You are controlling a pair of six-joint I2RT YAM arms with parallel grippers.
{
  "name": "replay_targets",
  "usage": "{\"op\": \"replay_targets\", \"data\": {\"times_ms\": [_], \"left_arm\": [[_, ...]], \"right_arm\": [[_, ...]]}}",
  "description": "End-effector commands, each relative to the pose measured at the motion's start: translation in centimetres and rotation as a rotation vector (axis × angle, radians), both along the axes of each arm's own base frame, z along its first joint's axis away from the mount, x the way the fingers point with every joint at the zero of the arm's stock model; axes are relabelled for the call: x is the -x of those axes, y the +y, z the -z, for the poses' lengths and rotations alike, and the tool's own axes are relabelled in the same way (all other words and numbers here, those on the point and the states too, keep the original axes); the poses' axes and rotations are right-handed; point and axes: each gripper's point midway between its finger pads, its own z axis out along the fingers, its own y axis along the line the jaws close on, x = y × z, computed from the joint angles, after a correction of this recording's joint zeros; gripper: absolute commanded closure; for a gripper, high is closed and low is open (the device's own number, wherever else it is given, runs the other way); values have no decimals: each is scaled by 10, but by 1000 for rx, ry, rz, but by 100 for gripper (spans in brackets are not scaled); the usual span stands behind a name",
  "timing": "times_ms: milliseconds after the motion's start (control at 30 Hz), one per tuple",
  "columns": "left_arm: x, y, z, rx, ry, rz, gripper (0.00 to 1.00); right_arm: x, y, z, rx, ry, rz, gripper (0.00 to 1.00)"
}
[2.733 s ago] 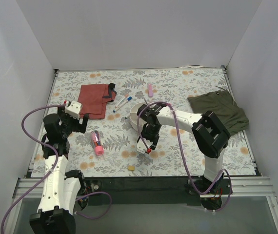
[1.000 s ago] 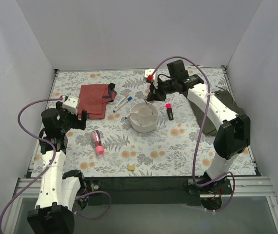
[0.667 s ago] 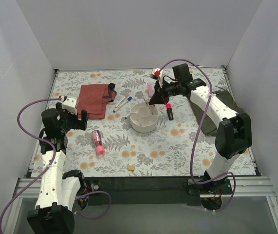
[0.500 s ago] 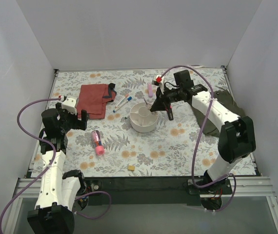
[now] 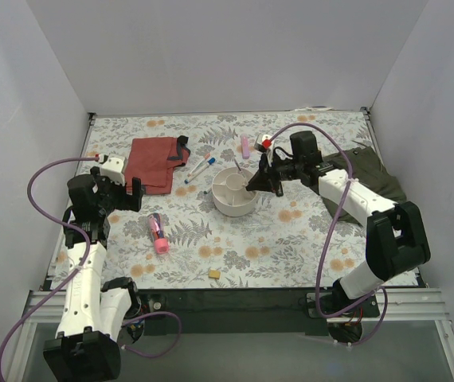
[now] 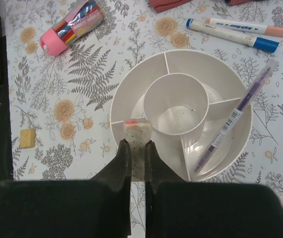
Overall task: Sort the stationery into containers
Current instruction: Place the stationery in the storage box.
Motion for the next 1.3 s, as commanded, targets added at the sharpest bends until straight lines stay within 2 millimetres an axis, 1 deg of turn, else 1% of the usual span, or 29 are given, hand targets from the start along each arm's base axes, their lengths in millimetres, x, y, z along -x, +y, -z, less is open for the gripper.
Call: {"op": "replay_targets", "data": {"times_ms": [0,33,100,167,233,367,467,500,533,767,1033,1100,1167,1200,1267], "left_arm": [[2,-2,-13,4,-5,1,19],[4,-2,-12,0,5,4,19],[5,-1,-12,-16,10,15,19],[6,-1,-14,-37,11,25,18],[5,2,-17,-50,3,20,18],[3,3,-18,-48,6,14,18],[2,1,-18,-29,9,13,18],[3,0,-17,-26,13,15,18],[3,0,-18,-28,9,17,18],[2,0,-16,-39,12,29,18],[1,-2,-14,-24,9,32,18],[2,-2,-14,-25,7,31,18],[2,-2,-13,-26,8,30,18],[2,-2,-15,-26,4,30,18],[3,-3,-15,-25,2,32,18]], "right_arm": [[-15,10,-18,-83,-90,15,99],[-18,12,-17,-91,-103,14,99],[-17,13,-9,-93,-90,9,99],[-17,14,-8,-100,-92,8,99],[-17,14,-7,-98,-89,8,95],[-15,13,-5,-96,-77,10,92],[-15,12,-4,-94,-79,15,81],[-16,12,-5,-92,-82,19,74],[-16,12,-4,-91,-80,21,72],[-12,9,1,-81,-73,27,68],[-9,7,-2,-73,-70,32,60],[-8,7,-4,-77,-72,26,55],[-8,7,-4,-75,-69,26,52],[-8,7,-4,-73,-73,26,52],[-8,6,-11,-72,-93,21,53]]}}
